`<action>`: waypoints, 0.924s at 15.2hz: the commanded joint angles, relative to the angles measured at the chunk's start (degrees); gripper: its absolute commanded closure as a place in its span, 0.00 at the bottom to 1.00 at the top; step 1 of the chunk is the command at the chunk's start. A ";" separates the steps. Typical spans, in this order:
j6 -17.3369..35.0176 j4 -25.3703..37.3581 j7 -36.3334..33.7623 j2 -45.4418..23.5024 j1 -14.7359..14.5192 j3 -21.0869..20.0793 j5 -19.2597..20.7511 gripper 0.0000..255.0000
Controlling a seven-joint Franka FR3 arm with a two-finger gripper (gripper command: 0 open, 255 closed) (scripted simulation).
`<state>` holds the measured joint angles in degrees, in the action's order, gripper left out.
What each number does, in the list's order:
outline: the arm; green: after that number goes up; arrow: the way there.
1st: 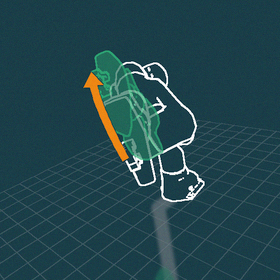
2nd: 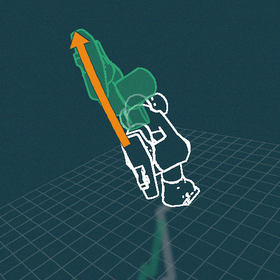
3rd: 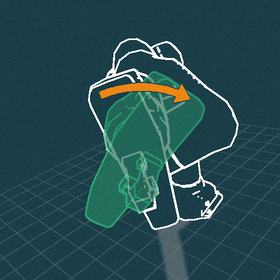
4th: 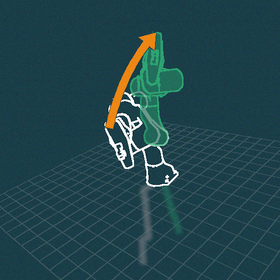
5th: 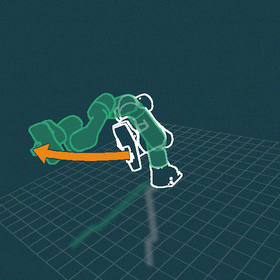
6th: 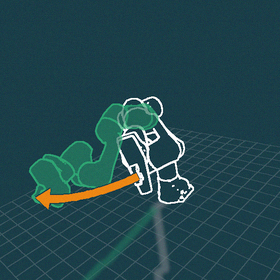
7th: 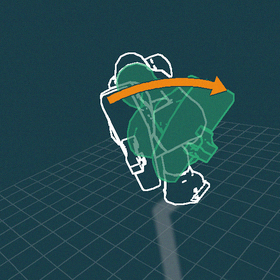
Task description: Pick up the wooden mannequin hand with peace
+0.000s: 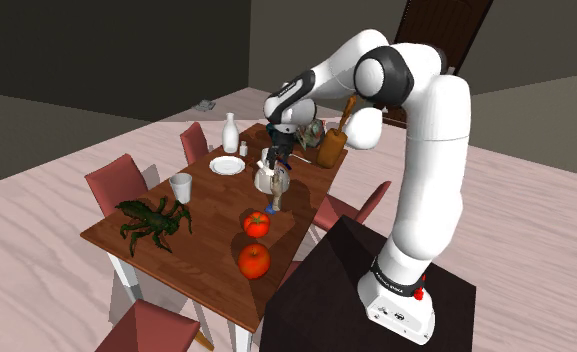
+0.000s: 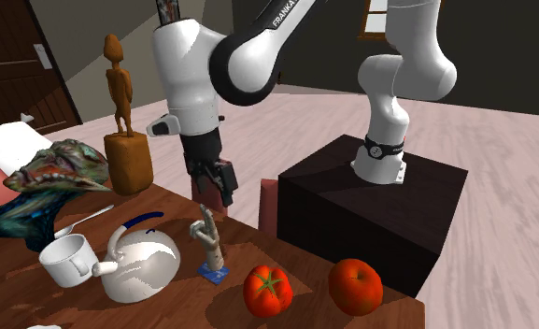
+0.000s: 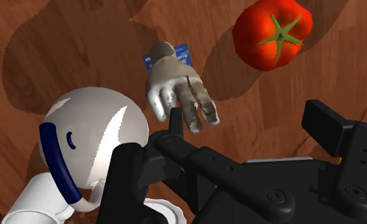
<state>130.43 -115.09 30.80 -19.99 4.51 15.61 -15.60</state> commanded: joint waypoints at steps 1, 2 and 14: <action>0.36 4.18 1.54 -5.00 1.16 -0.50 -1.35 0.00; 0.38 6.25 2.16 -7.28 1.77 -0.75 -1.84 0.00; 3.54 15.08 4.98 -19.87 4.79 -2.81 -4.51 0.00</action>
<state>133.61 -100.26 35.60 -39.27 9.14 12.92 -19.95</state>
